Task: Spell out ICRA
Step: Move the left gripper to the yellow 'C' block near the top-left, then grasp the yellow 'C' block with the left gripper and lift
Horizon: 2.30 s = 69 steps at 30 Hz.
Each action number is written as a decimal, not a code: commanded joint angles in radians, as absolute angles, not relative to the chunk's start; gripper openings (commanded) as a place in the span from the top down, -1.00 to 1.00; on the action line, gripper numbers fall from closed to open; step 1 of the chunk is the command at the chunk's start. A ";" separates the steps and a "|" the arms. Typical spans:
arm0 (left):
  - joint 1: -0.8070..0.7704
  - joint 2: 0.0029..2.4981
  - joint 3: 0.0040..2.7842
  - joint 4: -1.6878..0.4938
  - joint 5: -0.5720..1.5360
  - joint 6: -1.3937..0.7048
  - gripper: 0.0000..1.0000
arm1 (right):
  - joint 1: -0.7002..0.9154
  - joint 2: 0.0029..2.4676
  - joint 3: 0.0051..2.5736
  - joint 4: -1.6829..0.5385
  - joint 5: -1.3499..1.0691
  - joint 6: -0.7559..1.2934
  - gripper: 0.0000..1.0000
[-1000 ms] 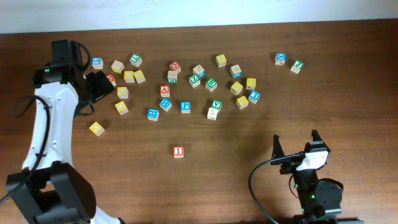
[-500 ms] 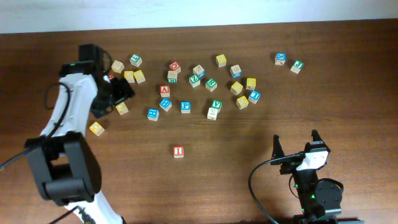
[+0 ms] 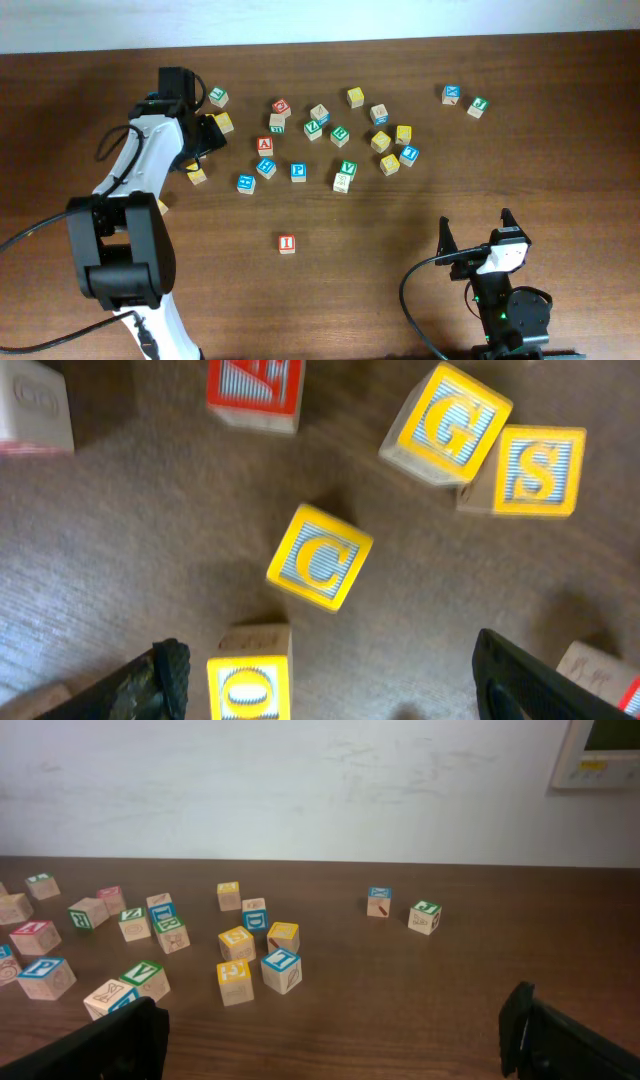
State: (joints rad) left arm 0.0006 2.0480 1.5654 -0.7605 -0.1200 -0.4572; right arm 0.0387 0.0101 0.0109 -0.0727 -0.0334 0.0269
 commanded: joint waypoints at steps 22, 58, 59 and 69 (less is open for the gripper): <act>0.033 2.114 1.586 -0.649 -0.088 -0.042 -0.45 | 0.032 0.003 0.006 -0.078 -0.029 0.033 -0.97; 0.034 2.199 1.587 -0.561 -0.075 0.019 0.52 | 0.032 0.003 0.006 -0.078 -0.029 0.033 -0.97; 0.034 2.199 1.587 -0.566 -0.074 0.019 0.52 | 0.032 0.003 0.006 -0.078 -0.029 0.033 -0.97; 0.033 2.103 1.601 -0.687 0.094 -0.041 0.57 | 0.032 0.003 0.006 -0.078 -0.029 0.033 -0.97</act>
